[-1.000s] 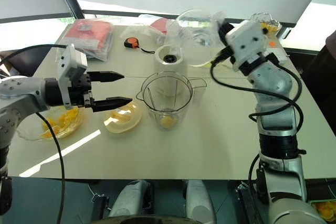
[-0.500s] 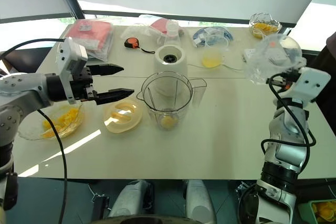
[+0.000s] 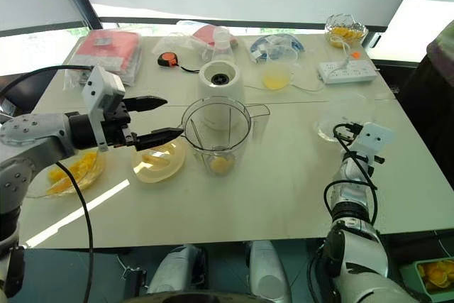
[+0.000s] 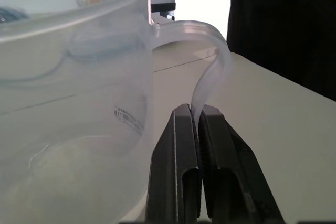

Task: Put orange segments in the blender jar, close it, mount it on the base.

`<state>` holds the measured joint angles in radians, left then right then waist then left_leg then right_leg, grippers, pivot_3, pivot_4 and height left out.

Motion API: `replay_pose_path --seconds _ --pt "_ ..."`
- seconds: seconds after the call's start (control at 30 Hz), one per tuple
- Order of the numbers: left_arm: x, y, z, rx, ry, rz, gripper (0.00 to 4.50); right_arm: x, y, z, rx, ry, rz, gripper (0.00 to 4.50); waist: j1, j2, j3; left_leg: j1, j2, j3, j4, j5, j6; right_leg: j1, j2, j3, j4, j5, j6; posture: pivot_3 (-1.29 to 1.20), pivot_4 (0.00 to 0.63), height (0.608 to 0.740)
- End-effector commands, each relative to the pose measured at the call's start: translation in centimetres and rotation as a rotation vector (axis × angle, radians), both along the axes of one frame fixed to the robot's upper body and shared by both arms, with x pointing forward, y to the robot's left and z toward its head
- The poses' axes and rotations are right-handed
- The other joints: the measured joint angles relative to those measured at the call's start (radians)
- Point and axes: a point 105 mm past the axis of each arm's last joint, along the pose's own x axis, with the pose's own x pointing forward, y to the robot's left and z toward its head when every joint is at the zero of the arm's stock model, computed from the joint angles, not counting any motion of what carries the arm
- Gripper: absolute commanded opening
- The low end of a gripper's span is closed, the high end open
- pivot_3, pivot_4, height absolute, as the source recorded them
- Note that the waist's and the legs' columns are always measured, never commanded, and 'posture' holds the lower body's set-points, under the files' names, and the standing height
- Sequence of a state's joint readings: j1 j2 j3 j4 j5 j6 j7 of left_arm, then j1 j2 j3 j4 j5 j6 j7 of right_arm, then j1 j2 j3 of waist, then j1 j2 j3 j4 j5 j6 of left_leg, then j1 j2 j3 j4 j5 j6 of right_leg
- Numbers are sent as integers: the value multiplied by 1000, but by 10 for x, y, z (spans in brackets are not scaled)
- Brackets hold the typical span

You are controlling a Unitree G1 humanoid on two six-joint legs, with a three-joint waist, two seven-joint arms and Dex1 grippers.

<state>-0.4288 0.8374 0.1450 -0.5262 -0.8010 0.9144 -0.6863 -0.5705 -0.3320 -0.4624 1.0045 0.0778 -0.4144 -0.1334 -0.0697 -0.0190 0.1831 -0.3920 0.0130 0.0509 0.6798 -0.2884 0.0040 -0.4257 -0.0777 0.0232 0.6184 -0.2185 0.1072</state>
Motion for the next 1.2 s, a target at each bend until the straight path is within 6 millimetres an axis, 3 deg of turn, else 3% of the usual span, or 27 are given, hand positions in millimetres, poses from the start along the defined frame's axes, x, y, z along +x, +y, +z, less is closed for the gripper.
replay_pose_path --seconds 0.03,0.23,0.27,0.33,0.57,0.9,1.03,1.1,1.2 --pt "-5 -2 8 8 -49 -10 4500 5 -4 15 -52 -30 -32 53 1 0 0 0 0 0 0 0 0 0 0 0 0 0 0 0 150 740" --pt "-3 -4 8 -7 -60 2 4500 4 -6 1 -65 49 -52 53 1 0 0 0 0 0 0 0 0 1 0 0 -1 0 0 0 150 740" --pt "-3 -4 6 -4 -59 0 4500 4 -4 -2 -52 57 -36 312 1 0 0 0 0 0 0 0 0 1 0 0 -1 0 0 0 150 740" --pt "-3 -6 4 -1 -59 -5 4500 4 -3 -4 -53 68 -29 875 1 0 0 0 0 -1 0 0 0 1 0 0 -1 0 0 0 150 740" --pt "1 -9 5 -10 -71 -13 4500 -3 -6 -7 -84 68 -57 4267 0 0 0 0 0 -1 0 0 0 1 0 0 -1 0 0 0 150 740" --pt "12 3 2 2 -79 29 4500 -25 10 8 -221 -23 16 4267 2 0 0 0 0 -1 0 0 0 1 0 0 -1 0 1 0 150 740" --pt "26 30 -2 74 -101 143 4500 -49 20 21 -261 -57 51 4267 6 0 0 0 1 -2 0 0 0 1 0 0 0 0 1 0 150 740" --pt "34 59 -20 220 -74 222 4500 -64 48 39 -291 -115 230 4267 6 0 0 0 2 -2 -1 0 0 1 0 -1 0 0 1 0 150 740" --pt "38 79 -44 350 -35 227 4500 -83 60 45 -316 -106 355 4267 5 1 0 1 2 -1 -3 0 0 0 0 -1 0 -1 0 0 150 740"
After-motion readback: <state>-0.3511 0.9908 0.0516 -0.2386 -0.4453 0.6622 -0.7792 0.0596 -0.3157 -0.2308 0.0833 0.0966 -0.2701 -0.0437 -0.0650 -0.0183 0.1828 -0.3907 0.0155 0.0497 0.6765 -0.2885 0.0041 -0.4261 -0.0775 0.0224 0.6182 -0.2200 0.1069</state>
